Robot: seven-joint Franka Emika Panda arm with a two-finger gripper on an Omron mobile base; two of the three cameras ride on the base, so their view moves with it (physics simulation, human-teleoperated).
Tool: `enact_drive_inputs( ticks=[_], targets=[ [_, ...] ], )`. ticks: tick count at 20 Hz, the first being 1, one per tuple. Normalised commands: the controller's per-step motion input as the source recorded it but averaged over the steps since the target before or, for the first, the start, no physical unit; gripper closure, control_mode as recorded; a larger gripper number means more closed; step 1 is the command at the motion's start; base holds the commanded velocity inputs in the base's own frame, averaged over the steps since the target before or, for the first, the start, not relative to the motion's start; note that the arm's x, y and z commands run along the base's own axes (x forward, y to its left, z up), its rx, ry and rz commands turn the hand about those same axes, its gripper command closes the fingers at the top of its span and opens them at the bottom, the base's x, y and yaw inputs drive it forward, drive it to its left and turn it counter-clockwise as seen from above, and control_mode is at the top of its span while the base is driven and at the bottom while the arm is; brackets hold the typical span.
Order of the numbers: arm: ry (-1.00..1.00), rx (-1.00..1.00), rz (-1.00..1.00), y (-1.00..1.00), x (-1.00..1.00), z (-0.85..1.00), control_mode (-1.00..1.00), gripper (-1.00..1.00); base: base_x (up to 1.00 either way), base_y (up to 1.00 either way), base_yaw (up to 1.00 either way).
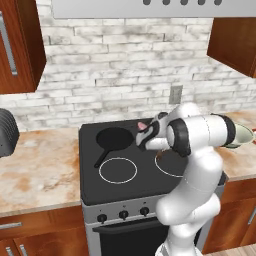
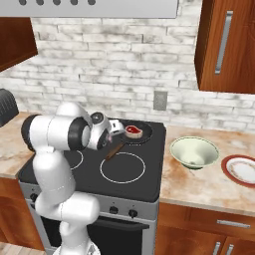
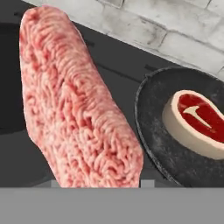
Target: Place one of the steaks on the plate and the other in the bowl. Then place the bowl in the fridge.
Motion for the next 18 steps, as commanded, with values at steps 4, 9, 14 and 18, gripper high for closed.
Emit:
enact_drive_inputs(
  ticks=[4,9,14,18],
  targets=[
    [0.14,0.18,-0.54,-0.76,-0.19,0.9,-1.0,1.0,0.0,0.0,0.0],
    [0.33,0.21,-0.58,-0.91,-0.2,0.42,-1.0,1.0,0.0,0.0,0.0],
    [0.33,0.27,-0.38,-0.48,-0.27,0.66,-1.0,1.0,0.0,0.0,0.0],
    [0.05,0.21,-0.22,-0.55,-0.28,0.12,-1.0,1.0,0.0,0.0,0.0]
  ],
)
